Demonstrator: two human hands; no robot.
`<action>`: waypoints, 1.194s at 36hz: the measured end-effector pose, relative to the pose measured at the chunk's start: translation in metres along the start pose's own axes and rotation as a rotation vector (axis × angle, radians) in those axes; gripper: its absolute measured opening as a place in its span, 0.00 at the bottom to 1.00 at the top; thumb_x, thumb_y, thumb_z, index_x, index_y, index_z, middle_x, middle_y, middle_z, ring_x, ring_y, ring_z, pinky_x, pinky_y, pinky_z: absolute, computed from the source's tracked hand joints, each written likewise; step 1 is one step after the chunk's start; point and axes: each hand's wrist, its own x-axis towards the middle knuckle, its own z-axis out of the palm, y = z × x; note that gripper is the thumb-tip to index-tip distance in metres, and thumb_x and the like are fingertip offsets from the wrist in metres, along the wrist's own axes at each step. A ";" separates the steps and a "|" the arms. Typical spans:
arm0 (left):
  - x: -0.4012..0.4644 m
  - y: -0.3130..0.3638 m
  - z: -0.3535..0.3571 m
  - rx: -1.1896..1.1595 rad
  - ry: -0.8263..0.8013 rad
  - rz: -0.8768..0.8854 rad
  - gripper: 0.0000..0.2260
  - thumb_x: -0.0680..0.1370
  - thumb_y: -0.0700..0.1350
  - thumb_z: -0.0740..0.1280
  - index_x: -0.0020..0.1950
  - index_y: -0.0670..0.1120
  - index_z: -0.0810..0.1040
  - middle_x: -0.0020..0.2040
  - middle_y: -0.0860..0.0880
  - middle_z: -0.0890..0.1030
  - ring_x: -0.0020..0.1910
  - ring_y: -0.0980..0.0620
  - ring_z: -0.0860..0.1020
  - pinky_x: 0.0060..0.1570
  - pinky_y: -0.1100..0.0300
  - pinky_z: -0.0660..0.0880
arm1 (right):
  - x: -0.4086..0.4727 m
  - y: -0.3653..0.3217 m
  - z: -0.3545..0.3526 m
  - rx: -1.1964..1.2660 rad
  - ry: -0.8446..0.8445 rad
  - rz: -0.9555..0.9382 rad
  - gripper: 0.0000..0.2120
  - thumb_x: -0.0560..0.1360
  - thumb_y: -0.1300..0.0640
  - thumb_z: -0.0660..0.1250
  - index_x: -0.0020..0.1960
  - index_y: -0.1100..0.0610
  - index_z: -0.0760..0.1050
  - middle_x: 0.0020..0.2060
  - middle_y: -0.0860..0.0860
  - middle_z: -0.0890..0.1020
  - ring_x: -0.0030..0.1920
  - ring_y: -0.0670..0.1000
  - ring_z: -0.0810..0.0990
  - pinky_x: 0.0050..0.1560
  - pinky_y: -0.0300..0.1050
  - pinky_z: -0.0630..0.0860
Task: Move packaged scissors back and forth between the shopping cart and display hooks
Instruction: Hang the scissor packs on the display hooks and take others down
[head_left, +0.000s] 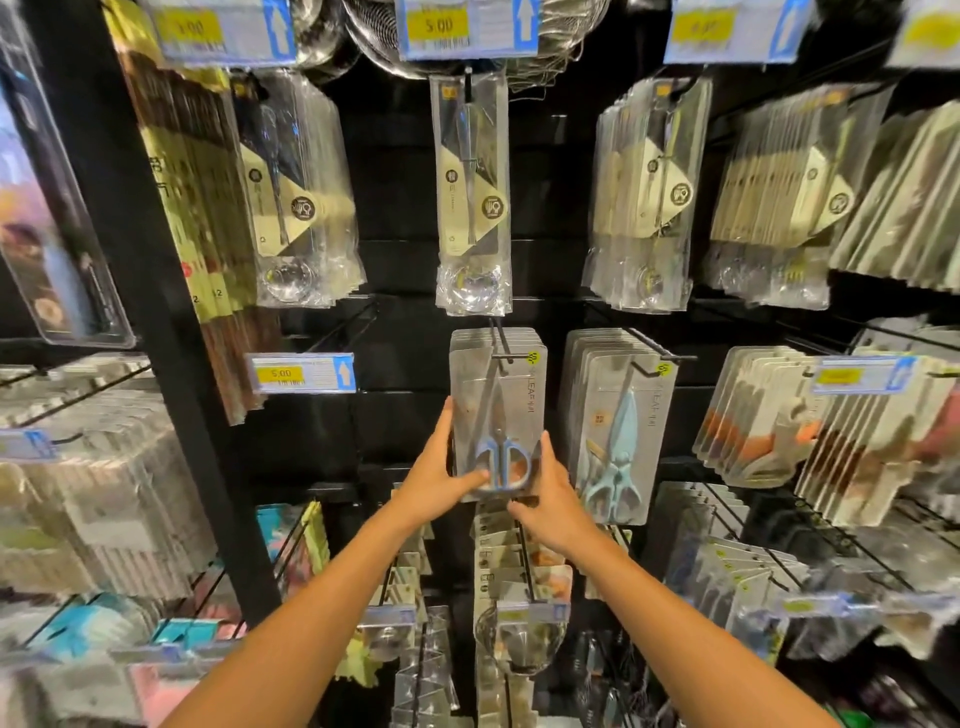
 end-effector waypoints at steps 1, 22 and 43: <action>-0.003 -0.001 0.000 0.033 0.010 0.010 0.46 0.77 0.44 0.74 0.79 0.59 0.41 0.76 0.60 0.56 0.72 0.63 0.56 0.65 0.75 0.57 | -0.004 0.001 0.001 -0.022 -0.010 0.002 0.53 0.77 0.55 0.71 0.81 0.49 0.31 0.80 0.55 0.56 0.76 0.56 0.66 0.70 0.48 0.68; -0.184 -0.088 -0.060 0.810 -0.063 0.115 0.34 0.80 0.52 0.68 0.82 0.52 0.57 0.81 0.49 0.61 0.81 0.43 0.57 0.79 0.47 0.59 | -0.117 -0.020 0.065 -0.357 -0.304 -0.403 0.31 0.82 0.50 0.64 0.81 0.48 0.56 0.79 0.49 0.60 0.78 0.52 0.59 0.77 0.44 0.59; -0.495 -0.102 -0.083 0.864 0.270 -0.861 0.34 0.80 0.63 0.56 0.83 0.51 0.54 0.83 0.47 0.56 0.81 0.40 0.54 0.79 0.44 0.56 | -0.168 -0.108 0.241 -0.260 -0.937 -0.939 0.32 0.82 0.48 0.64 0.82 0.50 0.54 0.80 0.47 0.59 0.79 0.50 0.56 0.77 0.43 0.54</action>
